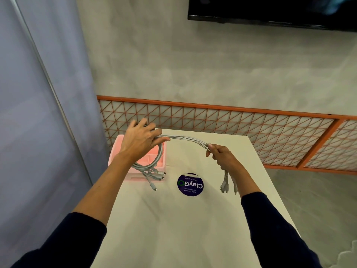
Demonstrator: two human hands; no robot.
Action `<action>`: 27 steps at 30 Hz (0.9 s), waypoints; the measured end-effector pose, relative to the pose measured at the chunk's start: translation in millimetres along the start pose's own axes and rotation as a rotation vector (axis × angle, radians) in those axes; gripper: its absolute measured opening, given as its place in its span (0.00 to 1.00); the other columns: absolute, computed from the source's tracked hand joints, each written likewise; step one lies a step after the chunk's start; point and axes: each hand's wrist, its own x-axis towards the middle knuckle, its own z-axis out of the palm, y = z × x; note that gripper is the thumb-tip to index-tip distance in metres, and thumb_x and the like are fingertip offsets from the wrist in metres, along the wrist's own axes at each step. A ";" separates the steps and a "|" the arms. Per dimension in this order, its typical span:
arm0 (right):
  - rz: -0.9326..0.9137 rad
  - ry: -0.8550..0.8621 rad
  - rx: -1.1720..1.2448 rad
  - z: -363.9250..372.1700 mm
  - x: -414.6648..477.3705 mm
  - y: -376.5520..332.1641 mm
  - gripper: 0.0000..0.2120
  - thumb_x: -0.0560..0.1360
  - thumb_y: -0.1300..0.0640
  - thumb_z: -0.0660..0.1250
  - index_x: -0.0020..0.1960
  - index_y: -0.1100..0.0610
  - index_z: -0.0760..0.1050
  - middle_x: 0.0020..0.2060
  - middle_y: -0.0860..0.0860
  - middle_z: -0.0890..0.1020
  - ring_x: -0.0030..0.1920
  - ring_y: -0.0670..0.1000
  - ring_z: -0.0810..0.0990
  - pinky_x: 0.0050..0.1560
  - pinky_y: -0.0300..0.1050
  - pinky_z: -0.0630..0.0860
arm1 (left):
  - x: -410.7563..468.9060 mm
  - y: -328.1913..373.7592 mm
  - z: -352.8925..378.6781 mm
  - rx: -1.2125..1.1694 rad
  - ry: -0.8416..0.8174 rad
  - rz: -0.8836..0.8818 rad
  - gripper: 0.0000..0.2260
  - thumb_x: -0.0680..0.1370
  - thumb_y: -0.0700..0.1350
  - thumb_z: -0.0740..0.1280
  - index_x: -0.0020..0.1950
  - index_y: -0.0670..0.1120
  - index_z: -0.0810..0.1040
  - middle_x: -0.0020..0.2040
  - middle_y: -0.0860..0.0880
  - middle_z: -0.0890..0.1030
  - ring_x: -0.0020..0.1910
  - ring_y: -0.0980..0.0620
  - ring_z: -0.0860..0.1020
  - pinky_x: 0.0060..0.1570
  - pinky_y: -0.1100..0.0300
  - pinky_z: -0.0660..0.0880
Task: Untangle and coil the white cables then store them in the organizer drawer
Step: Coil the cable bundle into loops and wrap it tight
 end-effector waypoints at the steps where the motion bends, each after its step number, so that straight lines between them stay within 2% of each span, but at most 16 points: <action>1: 0.009 -0.032 0.016 -1.4 -1.6 -1.0 0.21 0.82 0.44 0.54 0.42 0.58 0.75 0.30 0.49 0.63 0.26 0.44 0.58 0.22 0.32 0.57 | -1.1 -0.7 0.6 0.000 -0.003 -0.003 0.29 0.78 0.65 0.47 0.42 0.49 0.82 0.37 0.50 0.79 0.40 0.48 0.73 0.38 0.54 0.66; 5: 0.111 -0.284 0.227 -14.9 -5.5 0.6 0.23 0.80 0.40 0.51 0.39 0.55 0.70 0.27 0.47 0.60 0.25 0.44 0.55 0.22 0.35 0.54 | -6.6 -3.8 1.0 -0.025 -0.022 -0.022 0.29 0.78 0.65 0.47 0.43 0.50 0.82 0.37 0.52 0.78 0.40 0.50 0.74 0.36 0.58 0.61; 9: 0.175 -0.376 0.617 -30.7 -5.4 -1.9 0.23 0.78 0.39 0.52 0.32 0.53 0.65 0.23 0.44 0.57 0.20 0.41 0.54 0.17 0.32 0.51 | -9.6 -0.6 -2.2 -0.121 -0.022 -0.044 0.31 0.79 0.66 0.43 0.42 0.51 0.80 0.37 0.53 0.78 0.40 0.51 0.73 0.34 0.59 0.61; 12: 0.136 -0.314 0.900 -36.3 0.4 -6.1 0.24 0.76 0.37 0.53 0.28 0.51 0.65 0.20 0.43 0.59 0.17 0.39 0.55 0.16 0.30 0.51 | -7.1 14.5 -5.5 -0.255 -0.050 -0.040 0.32 0.79 0.67 0.41 0.43 0.50 0.79 0.37 0.54 0.77 0.40 0.52 0.71 0.31 0.58 0.66; 16: 0.044 -0.162 1.079 -27.0 10.9 -18.3 0.28 0.78 0.36 0.52 0.26 0.51 0.64 0.18 0.44 0.58 0.16 0.40 0.55 0.16 0.31 0.50 | -1.1 40.5 -13.1 -0.487 -0.114 -0.128 0.29 0.77 0.69 0.43 0.40 0.52 0.75 0.37 0.58 0.71 0.41 0.55 0.66 0.32 0.61 0.61; 19: -0.002 -0.046 1.253 -13.3 15.6 -29.5 0.30 0.79 0.37 0.51 0.24 0.52 0.64 0.17 0.44 0.58 0.16 0.41 0.55 0.17 0.31 0.49 | 7.1 59.5 -22.3 -0.638 -0.130 -0.159 0.26 0.76 0.69 0.47 0.39 0.51 0.73 0.37 0.55 0.74 0.42 0.54 0.67 0.33 0.60 0.65; 24: 0.007 0.047 1.471 13.7 17.3 -41.7 0.31 0.81 0.41 0.50 0.22 0.52 0.62 0.16 0.45 0.58 0.15 0.42 0.55 0.15 0.32 0.50 | 20.8 78.7 -33.8 -0.669 -0.165 -0.127 0.20 0.78 0.64 0.49 0.39 0.52 0.69 0.37 0.55 0.74 0.43 0.53 0.67 0.35 0.59 0.64; 27: 0.034 0.119 1.535 25.3 15.1 -44.7 0.29 0.81 0.42 0.50 0.24 0.53 0.61 0.17 0.46 0.57 0.16 0.43 0.54 0.15 0.32 0.50 | 24.5 81.8 -38.7 -0.723 -0.210 -0.142 0.15 0.79 0.62 0.54 0.38 0.56 0.65 0.38 0.57 0.72 0.44 0.53 0.67 0.37 0.58 0.63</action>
